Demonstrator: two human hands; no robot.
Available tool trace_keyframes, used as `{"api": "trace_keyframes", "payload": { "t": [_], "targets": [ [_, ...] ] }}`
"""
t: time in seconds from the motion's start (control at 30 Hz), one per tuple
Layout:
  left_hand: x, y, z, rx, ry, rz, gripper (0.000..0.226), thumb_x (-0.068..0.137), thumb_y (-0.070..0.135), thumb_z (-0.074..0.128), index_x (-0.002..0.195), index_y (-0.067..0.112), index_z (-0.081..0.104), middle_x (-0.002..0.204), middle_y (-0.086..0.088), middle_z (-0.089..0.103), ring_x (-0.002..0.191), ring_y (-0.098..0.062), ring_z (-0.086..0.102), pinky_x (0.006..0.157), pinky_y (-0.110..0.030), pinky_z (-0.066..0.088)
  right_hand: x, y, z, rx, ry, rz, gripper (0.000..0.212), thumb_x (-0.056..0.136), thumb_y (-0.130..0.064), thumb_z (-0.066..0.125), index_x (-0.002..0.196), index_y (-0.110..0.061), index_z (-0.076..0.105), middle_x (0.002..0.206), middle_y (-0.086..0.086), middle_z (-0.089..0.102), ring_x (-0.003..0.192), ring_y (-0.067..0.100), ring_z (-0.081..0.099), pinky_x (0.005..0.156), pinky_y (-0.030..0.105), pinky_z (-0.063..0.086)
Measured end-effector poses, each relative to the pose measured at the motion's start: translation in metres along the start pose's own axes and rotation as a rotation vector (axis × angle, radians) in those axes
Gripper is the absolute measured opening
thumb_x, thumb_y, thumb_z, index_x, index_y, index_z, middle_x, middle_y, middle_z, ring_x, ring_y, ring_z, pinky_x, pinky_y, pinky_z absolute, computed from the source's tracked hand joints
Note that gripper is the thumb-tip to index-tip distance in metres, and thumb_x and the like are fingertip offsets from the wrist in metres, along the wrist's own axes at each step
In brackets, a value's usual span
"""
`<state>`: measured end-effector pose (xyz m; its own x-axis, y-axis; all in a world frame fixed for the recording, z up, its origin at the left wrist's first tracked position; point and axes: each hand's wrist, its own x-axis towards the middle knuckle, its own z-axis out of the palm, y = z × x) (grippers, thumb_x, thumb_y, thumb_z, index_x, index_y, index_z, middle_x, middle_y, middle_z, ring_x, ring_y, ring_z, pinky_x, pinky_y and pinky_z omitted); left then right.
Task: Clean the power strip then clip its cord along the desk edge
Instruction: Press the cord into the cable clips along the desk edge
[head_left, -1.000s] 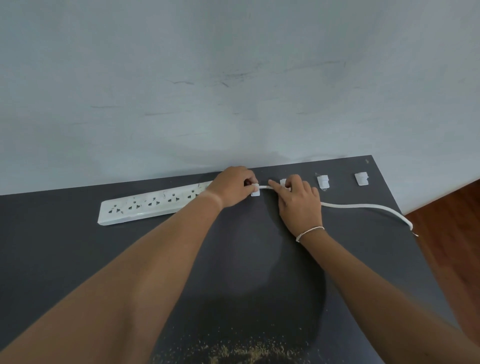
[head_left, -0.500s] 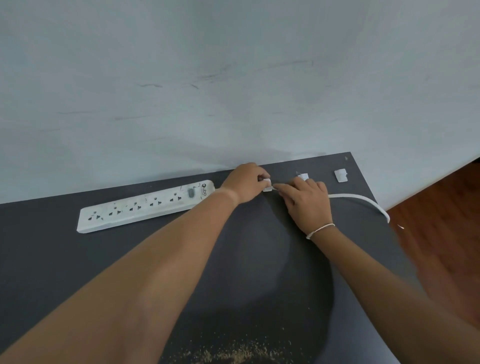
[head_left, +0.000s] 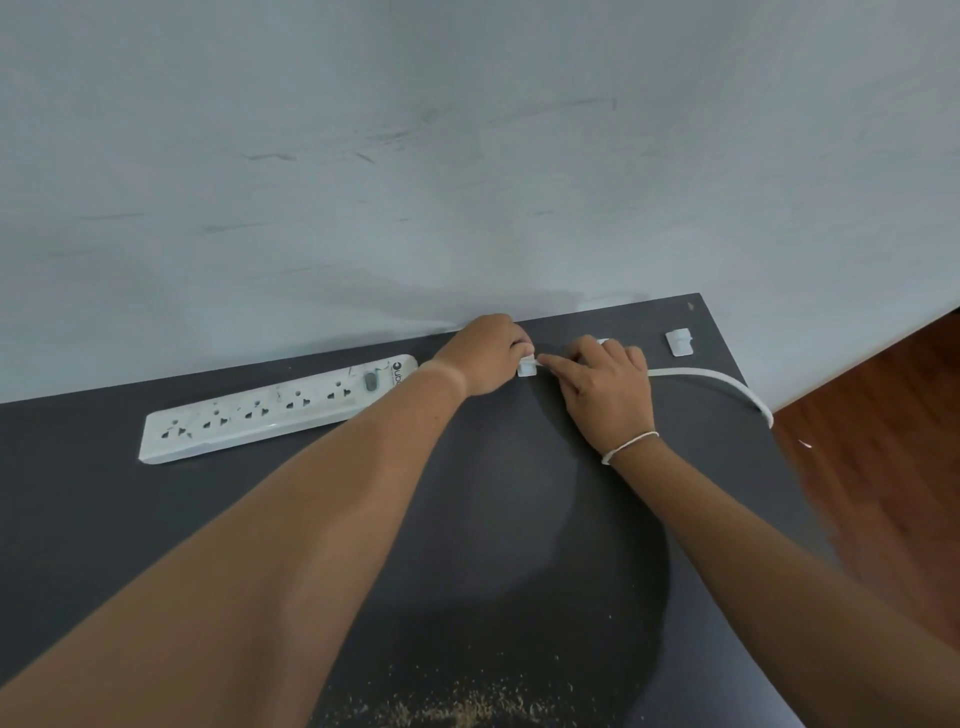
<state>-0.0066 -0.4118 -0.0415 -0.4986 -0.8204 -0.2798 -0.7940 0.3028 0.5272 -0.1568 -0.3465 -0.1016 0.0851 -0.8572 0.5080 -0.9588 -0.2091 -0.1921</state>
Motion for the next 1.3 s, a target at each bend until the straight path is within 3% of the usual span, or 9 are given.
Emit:
{"api": "trace_keyframes", "payload": {
  "t": [0.27, 0.5, 0.63, 0.73, 0.87, 1.03, 1.2, 1.3],
  "targets": [
    [-0.002, -0.002, 0.000, -0.019, 0.014, 0.032, 0.024, 0.092, 0.022, 0.051, 0.105, 0.009, 0.067, 0.107, -0.009, 0.060, 0.096, -0.021, 0.056, 0.090, -0.033, 0.045, 0.004, 0.001, 0.003, -0.067, -0.010, 0.036, 0.013, 0.079, -0.019, 0.067, 0.087, -0.027, 0.074, 0.077, 0.005, 0.061, 0.064, 0.028, 0.051, 0.064, 0.032, 0.024],
    [-0.001, -0.001, 0.004, -0.033, 0.054, 0.017, 0.018, 0.086, 0.024, 0.056, 0.095, 0.013, 0.068, 0.096, -0.001, 0.056, 0.090, -0.019, 0.056, 0.086, -0.033, 0.047, -0.013, 0.025, -0.016, -0.037, 0.011, 0.102, 0.022, 0.083, -0.020, 0.058, 0.103, -0.022, 0.069, 0.088, 0.007, 0.063, 0.074, 0.029, 0.056, 0.074, 0.035, 0.029],
    [0.006, 0.011, 0.010, -0.033, 0.070, 0.039, 0.022, 0.086, 0.027, 0.058, 0.103, 0.015, 0.065, 0.095, 0.002, 0.051, 0.093, -0.016, 0.054, 0.085, -0.025, 0.042, -0.027, 0.054, -0.034, -0.057, -0.011, 0.177, 0.023, 0.085, -0.030, 0.052, 0.095, -0.017, 0.068, 0.088, 0.009, 0.063, 0.079, 0.032, 0.059, 0.079, 0.036, 0.030],
    [0.012, 0.027, 0.019, -0.051, 0.075, 0.067, 0.027, 0.087, 0.029, 0.058, 0.111, 0.016, 0.063, 0.102, -0.002, 0.056, 0.094, -0.016, 0.055, 0.087, -0.027, 0.044, -0.029, 0.062, -0.039, -0.035, -0.019, 0.232, 0.027, 0.085, -0.034, 0.049, 0.090, -0.015, 0.068, 0.085, 0.008, 0.065, 0.081, 0.032, 0.059, 0.081, 0.034, 0.029],
    [0.023, 0.047, 0.030, -0.074, 0.058, 0.083, 0.027, 0.088, 0.029, 0.056, 0.111, 0.017, 0.064, 0.105, -0.005, 0.059, 0.096, -0.019, 0.057, 0.090, -0.033, 0.047, -0.027, 0.061, -0.038, 0.022, -0.010, 0.232, 0.023, 0.085, -0.031, 0.050, 0.081, -0.016, 0.067, 0.076, 0.004, 0.065, 0.078, 0.030, 0.059, 0.080, 0.032, 0.029],
    [0.034, 0.057, 0.034, -0.120, 0.077, 0.042, 0.016, 0.086, 0.023, 0.058, 0.090, 0.015, 0.070, 0.092, -0.006, 0.062, 0.085, -0.020, 0.056, 0.079, -0.033, 0.046, -0.025, 0.063, -0.036, 0.046, 0.001, 0.247, 0.021, 0.086, -0.028, 0.048, 0.083, -0.016, 0.065, 0.077, 0.004, 0.064, 0.076, 0.030, 0.056, 0.079, 0.033, 0.029],
    [0.039, 0.056, 0.035, -0.054, 0.082, 0.076, 0.019, 0.090, 0.020, 0.053, 0.093, 0.010, 0.069, 0.089, -0.002, 0.054, 0.080, -0.016, 0.049, 0.075, -0.027, 0.039, -0.020, 0.065, -0.030, 0.030, -0.005, 0.235, 0.024, 0.087, -0.028, 0.047, 0.086, -0.021, 0.070, 0.077, 0.006, 0.062, 0.071, 0.031, 0.054, 0.075, 0.033, 0.027],
    [0.040, 0.055, 0.037, -0.029, 0.070, 0.078, 0.023, 0.093, 0.018, 0.047, 0.096, 0.008, 0.068, 0.097, -0.007, 0.058, 0.087, -0.020, 0.051, 0.080, -0.029, 0.040, -0.018, 0.065, -0.029, 0.026, 0.000, 0.250, 0.024, 0.087, -0.028, 0.048, 0.084, -0.021, 0.071, 0.078, 0.007, 0.060, 0.069, 0.029, 0.054, 0.074, 0.034, 0.028]
  ]
}}
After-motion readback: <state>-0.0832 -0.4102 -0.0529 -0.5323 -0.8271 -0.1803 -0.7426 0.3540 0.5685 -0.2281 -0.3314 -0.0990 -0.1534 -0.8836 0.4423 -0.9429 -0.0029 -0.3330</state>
